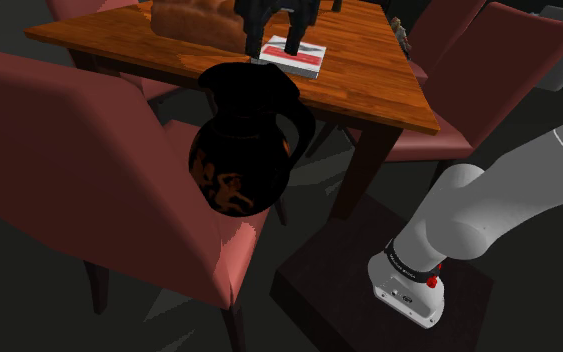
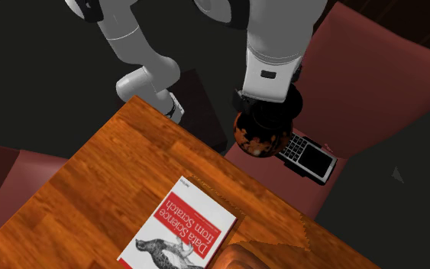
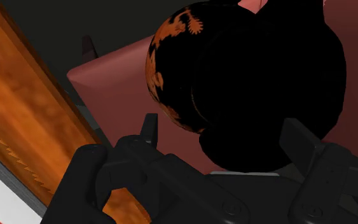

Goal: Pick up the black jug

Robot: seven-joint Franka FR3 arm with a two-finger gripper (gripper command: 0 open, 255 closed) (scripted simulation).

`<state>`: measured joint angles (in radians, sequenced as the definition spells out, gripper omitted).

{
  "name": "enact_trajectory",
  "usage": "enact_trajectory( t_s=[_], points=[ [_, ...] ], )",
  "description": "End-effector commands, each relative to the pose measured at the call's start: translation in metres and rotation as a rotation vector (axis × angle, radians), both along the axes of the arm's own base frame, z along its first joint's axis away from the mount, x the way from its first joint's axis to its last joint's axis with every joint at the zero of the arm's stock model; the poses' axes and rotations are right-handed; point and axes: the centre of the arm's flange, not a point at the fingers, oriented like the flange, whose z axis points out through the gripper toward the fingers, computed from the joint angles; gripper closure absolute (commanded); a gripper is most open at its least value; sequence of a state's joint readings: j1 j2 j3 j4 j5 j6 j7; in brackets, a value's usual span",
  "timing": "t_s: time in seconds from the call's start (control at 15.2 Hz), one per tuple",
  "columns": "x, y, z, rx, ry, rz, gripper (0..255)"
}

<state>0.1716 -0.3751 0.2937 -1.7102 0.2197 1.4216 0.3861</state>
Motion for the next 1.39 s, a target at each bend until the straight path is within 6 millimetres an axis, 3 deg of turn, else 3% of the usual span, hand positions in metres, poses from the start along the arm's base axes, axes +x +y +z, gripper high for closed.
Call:
enact_trajectory(
  t_s=[0.0,0.33,0.4,0.99,1.32],
  points=[
    [0.000,0.000,-0.010,0.001,0.001,0.001,0],
    [0.000,0.000,-0.029,0.001,0.001,0.001,0],
    [0.000,0.000,-0.028,0.001,0.001,0.001,255],
    [0.000,0.000,-0.029,0.001,0.001,0.001,255],
    [0.000,0.000,-0.003,0.001,0.001,0.001,255]
  ],
)
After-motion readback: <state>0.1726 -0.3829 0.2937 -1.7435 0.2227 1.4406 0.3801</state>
